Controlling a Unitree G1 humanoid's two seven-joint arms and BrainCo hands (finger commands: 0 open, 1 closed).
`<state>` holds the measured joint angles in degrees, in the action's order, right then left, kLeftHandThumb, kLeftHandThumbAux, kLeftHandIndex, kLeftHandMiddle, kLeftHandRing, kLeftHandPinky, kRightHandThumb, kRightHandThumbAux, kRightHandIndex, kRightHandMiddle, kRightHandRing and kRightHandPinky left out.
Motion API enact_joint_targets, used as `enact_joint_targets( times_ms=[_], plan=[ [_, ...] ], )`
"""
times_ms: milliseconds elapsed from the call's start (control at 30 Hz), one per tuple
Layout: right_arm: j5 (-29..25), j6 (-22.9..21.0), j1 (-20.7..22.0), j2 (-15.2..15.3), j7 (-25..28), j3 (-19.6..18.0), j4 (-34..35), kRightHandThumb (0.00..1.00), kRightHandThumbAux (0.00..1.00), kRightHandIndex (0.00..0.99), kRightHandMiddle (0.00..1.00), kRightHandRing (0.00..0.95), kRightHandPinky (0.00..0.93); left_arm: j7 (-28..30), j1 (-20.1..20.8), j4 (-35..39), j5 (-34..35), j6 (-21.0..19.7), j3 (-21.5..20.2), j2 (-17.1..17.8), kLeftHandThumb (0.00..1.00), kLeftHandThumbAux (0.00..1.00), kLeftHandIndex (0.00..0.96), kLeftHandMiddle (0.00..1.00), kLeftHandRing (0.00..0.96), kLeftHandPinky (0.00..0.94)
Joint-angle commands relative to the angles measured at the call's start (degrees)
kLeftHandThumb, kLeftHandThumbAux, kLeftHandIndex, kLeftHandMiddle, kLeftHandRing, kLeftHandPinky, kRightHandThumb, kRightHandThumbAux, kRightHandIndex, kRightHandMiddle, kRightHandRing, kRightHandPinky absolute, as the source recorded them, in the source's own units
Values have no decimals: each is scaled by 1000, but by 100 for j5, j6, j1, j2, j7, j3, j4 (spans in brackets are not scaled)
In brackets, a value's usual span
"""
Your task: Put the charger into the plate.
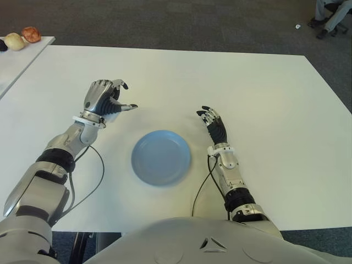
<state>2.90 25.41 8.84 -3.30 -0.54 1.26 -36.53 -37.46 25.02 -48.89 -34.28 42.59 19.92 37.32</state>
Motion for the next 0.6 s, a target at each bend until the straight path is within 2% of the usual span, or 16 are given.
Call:
enact_joint_targets(
  times_ms=[33,600],
  plan=[
    [0,-199,-241,-6,-7,1,-340,0,489,199,332,234,53,259,-185,191,124,2,-199,-74,749,699,441,900,891,887],
    [-8,-205,-222,8,3,-9,-390,0,493,199,330,231,52,532,-464,453,148,-114,-598,-213,749,698,441,902,895,891]
  ],
)
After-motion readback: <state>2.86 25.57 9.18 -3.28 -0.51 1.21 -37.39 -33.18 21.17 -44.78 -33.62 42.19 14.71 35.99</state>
